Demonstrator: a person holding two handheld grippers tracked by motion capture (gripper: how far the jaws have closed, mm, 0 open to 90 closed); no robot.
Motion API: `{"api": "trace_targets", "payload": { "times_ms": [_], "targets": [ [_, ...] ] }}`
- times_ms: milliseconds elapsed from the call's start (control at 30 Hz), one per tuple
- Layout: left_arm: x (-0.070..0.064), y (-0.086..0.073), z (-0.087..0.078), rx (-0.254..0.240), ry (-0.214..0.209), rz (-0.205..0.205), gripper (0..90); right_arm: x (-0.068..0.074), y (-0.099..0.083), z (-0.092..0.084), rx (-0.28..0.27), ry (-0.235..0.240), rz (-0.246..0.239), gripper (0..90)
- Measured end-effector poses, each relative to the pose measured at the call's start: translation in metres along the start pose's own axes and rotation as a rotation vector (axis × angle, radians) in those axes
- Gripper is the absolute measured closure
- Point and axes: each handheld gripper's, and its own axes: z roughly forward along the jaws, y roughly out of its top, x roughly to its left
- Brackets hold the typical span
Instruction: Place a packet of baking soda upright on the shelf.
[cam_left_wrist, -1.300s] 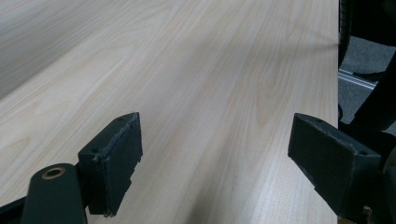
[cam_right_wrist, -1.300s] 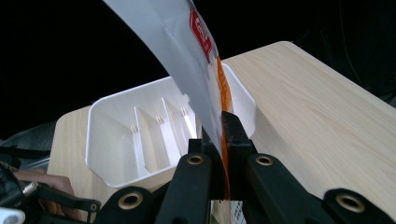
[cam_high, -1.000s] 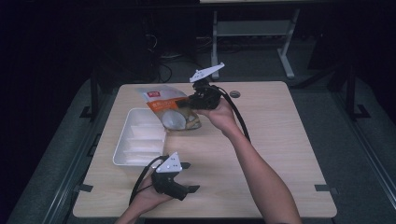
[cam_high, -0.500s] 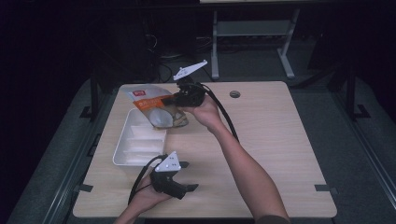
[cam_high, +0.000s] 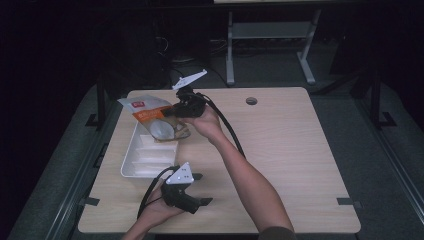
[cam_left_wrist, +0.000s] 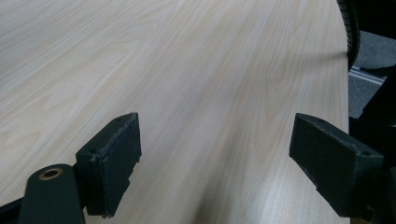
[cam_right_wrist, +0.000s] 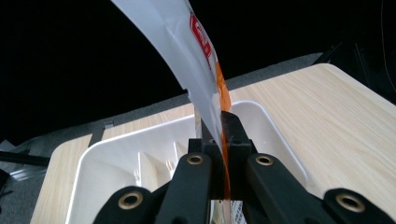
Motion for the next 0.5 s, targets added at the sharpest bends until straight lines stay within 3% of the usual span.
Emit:
{"api": "trace_targets", "payload": {
  "times_ms": [500],
  "targets": [
    [0.001, -0.001, 0.000, 0.001, 0.001, -0.001, 16.3, 0.001, 0.001, 0.035, 0.018, 0.015, 0.010, 89.9]
  ]
}}
